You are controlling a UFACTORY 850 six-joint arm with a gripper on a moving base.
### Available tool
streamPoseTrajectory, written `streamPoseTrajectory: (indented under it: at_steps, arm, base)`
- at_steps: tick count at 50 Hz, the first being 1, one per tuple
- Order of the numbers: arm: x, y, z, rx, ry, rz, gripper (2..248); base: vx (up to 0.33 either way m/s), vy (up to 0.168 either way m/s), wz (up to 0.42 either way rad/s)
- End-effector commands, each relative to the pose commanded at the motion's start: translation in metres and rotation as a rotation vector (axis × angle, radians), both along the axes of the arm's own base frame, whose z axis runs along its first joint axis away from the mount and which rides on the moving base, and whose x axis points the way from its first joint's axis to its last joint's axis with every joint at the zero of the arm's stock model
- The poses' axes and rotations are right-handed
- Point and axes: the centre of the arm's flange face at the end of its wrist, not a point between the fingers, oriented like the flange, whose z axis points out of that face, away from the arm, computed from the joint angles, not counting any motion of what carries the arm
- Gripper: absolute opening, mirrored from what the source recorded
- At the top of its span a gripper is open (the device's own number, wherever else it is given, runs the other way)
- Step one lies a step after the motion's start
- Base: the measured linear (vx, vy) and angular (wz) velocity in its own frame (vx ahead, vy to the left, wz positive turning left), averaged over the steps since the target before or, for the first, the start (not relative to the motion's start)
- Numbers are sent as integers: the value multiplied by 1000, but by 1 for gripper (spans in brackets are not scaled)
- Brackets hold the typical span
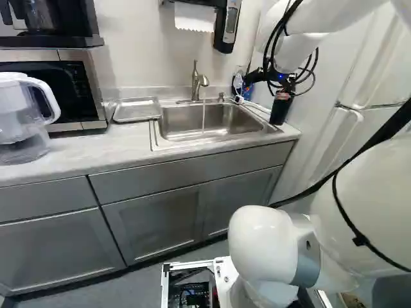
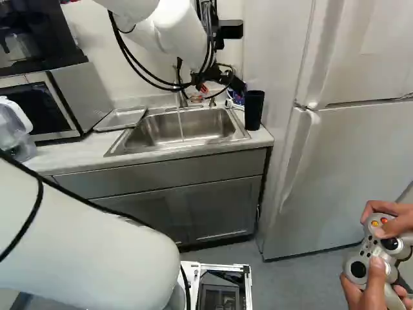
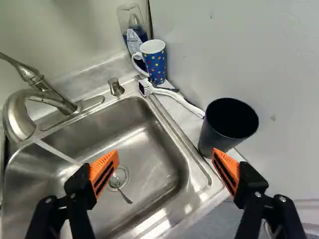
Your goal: Rinse the cup and place it in the tray
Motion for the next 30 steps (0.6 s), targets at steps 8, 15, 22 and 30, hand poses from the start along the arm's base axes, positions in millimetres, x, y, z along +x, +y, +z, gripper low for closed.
streamPoseTrajectory:
  at_steps: [8, 15, 22, 30]
  arm:
    - [3, -1, -6, 1, 1, -2, 247]
    - [6, -2, -12, 5, -7, -7, 247]
    - [10, -3, -18, 10, -17, -13, 247]
    - [11, -4, -25, 19, -31, -24, 247]
  base:
    - [0, 0, 0]
    - [0, 0, 0]
    - [0, 0, 0]
    - [0, 0, 0]
